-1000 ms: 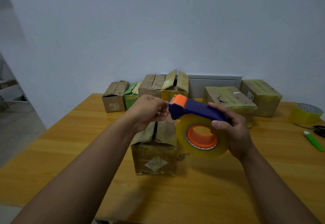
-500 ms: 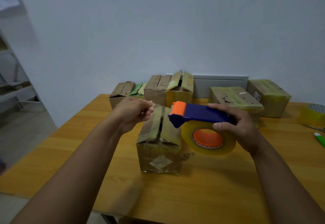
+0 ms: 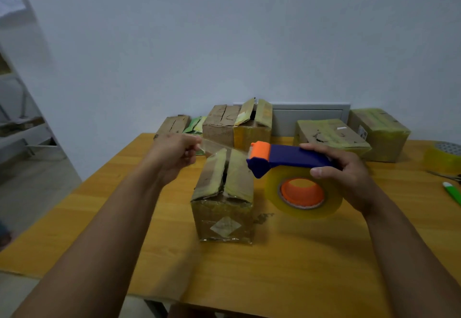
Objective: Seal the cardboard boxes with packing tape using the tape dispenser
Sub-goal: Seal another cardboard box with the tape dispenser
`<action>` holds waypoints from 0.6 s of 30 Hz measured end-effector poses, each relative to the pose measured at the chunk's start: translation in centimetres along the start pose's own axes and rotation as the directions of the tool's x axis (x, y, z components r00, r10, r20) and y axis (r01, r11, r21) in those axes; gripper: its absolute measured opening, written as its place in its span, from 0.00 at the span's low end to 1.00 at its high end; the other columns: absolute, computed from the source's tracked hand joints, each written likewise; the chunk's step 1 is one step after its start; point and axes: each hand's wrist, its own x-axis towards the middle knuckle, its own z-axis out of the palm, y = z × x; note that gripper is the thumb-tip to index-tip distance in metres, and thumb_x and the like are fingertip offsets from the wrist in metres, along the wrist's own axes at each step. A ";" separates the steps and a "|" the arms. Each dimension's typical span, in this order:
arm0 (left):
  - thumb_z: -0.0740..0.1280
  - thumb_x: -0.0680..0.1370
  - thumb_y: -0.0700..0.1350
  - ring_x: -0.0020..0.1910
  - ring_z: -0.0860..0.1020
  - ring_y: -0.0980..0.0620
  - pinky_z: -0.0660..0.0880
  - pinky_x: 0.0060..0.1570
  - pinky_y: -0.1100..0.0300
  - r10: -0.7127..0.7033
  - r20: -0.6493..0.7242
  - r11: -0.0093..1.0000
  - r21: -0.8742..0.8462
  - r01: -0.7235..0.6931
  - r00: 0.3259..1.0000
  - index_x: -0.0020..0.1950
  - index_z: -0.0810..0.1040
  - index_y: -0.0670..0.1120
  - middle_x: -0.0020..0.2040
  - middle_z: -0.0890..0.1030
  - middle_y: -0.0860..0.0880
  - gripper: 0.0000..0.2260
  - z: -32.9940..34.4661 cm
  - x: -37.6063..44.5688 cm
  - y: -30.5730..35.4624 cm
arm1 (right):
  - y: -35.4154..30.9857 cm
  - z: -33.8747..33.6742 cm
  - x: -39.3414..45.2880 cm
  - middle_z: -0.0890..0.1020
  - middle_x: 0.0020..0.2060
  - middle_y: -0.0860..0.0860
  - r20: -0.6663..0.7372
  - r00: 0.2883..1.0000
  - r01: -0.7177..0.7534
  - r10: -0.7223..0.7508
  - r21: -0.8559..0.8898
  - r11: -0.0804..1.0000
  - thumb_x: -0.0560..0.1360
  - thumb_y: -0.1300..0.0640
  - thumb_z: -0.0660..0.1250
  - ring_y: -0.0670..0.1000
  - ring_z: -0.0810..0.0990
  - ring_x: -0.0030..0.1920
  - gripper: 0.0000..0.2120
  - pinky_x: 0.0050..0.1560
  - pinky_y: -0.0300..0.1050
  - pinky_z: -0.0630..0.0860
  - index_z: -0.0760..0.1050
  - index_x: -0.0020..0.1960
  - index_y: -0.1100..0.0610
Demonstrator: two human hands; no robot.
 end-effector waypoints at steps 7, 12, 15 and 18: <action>0.65 0.80 0.43 0.40 0.75 0.51 0.73 0.45 0.56 0.046 0.064 0.996 0.071 -0.051 0.997 0.44 0.77 0.43 0.39 0.77 0.47 0.06 -0.9 1.6 -1.8 | 0.9 -0.1 -0.9 0.80 0.53 0.33 -0.045 0.999 -0.017 0.016 -0.020 1.000 0.59 0.42 0.72 0.39 0.79 0.53 0.28 0.45 0.33 0.76 0.79 0.59 0.44; 0.61 0.82 0.42 0.44 0.76 0.50 0.76 0.50 0.57 0.061 0.118 0.998 -0.038 -0.056 0.991 0.47 0.76 0.40 0.43 0.77 0.45 0.08 -0.1 3.4 -2.2 | 1.9 0.6 -1.2 0.81 0.55 0.41 -0.133 0.991 -0.007 0.014 0.053 0.999 0.61 0.44 0.72 0.48 0.80 0.53 0.25 0.48 0.39 0.79 0.81 0.58 0.41; 0.59 0.83 0.44 0.47 0.78 0.49 0.76 0.54 0.55 0.100 0.202 0.995 -0.048 -0.092 0.974 0.48 0.74 0.43 0.45 0.79 0.46 0.07 0.6 4.3 -2.4 | 2.2 0.3 -1.3 0.82 0.55 0.46 -0.169 0.985 -0.009 0.028 0.111 0.994 0.61 0.45 0.73 0.52 0.81 0.53 0.25 0.47 0.43 0.80 0.81 0.58 0.43; 0.57 0.84 0.46 0.50 0.81 0.44 0.76 0.52 0.51 0.096 0.291 0.995 -0.019 -0.094 0.952 0.51 0.69 0.46 0.51 0.82 0.42 0.06 1.3 4.3 -3.0 | 2.5 0.1 -1.4 0.82 0.56 0.49 -0.188 0.982 -0.009 0.034 0.136 0.991 0.61 0.47 0.73 0.53 0.81 0.54 0.26 0.48 0.44 0.80 0.81 0.59 0.46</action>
